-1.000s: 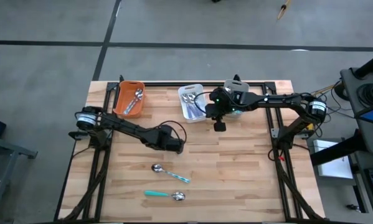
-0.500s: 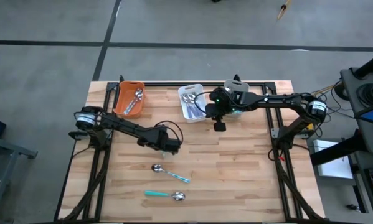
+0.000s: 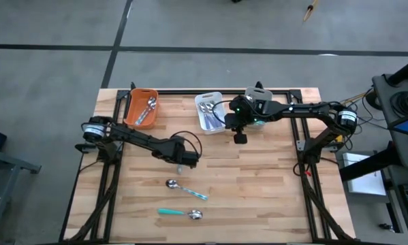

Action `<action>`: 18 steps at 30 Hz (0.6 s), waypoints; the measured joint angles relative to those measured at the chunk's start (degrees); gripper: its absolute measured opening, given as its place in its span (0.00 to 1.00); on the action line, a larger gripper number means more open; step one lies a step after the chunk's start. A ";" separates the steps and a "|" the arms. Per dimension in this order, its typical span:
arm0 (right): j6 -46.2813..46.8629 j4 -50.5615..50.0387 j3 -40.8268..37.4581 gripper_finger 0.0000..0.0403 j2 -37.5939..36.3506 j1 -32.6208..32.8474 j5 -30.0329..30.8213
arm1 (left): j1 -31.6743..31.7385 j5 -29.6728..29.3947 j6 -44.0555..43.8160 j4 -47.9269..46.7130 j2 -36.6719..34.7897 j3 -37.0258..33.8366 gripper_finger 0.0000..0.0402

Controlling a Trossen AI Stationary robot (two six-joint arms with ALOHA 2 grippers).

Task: Sort silverware by color (type)
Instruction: Put the blue patterned spoon into the orange bin

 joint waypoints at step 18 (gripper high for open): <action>-0.02 0.00 0.00 0.02 0.00 0.00 -0.01 | 0.59 -5.58 -2.43 8.43 -0.02 -6.69 0.34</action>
